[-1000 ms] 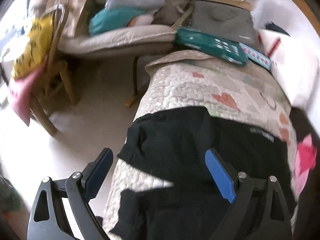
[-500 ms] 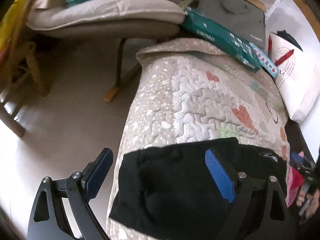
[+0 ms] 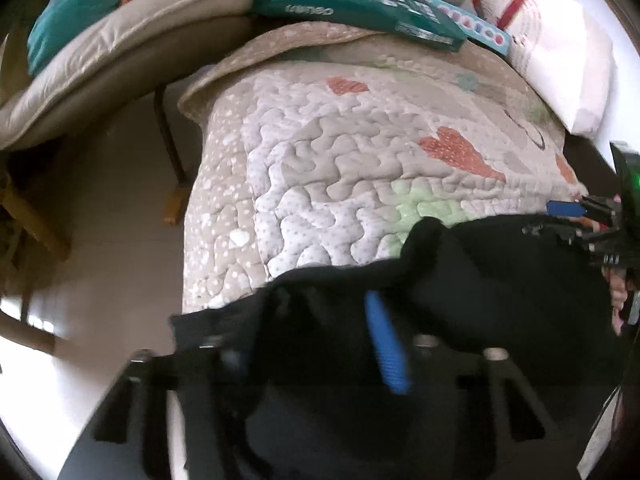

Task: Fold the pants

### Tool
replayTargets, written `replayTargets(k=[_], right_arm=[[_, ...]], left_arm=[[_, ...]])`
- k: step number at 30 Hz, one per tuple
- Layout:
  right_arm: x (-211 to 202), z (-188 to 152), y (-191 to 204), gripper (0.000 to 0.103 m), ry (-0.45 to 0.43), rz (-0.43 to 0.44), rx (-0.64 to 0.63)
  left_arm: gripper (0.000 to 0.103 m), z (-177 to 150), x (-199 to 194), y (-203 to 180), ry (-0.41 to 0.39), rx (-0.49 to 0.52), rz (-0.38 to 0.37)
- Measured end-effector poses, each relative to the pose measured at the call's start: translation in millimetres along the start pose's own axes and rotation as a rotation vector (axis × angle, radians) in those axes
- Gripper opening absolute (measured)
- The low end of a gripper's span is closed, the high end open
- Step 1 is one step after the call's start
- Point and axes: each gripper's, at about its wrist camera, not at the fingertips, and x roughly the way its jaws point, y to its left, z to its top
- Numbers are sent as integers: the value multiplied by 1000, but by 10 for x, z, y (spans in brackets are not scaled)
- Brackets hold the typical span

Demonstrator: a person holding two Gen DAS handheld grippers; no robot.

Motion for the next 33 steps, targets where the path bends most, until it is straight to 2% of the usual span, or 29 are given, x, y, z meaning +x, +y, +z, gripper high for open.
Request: replayTargets(k=[1, 2, 3, 6, 7, 9, 11, 16, 24, 27, 33], right_arm=[[0, -6, 3, 62, -1, 24, 10], [-4, -9, 14, 50, -3, 43, 15], [-17, -17, 33, 47, -3, 64, 17], [-49, -42, 78, 32, -1, 60, 6], [-69, -47, 63, 20, 3, 62, 14], [-113, -47, 20, 7, 4, 51, 32], [-228, -75, -52, 6, -9, 87, 74], [-468, -143, 39, 5, -36, 58, 61], [-1017, -384, 166, 4, -111, 34, 64], [-1305, -566, 261, 2, -139, 35, 58], [-1756, -1092, 495, 2, -152, 62, 51]], left_arm=[[26, -1, -16, -10, 0, 8, 5], [21, 12, -33, -27, 1, 16, 3], [12, 16, -52, -38, 1, 19, 0], [9, -2, -97, -109, -9, 40, 27], [9, -11, -121, -135, -16, 47, 41], [9, -17, -168, -158, -29, 47, 53], [8, -15, -256, -178, -50, 45, 60], [8, -16, -575, -201, -121, 20, 66], [8, -240, -1151, -459, -216, 123, 153], [8, -442, -1349, -544, -223, 159, 168], [9, -1068, -1598, -748, -187, 242, 223]])
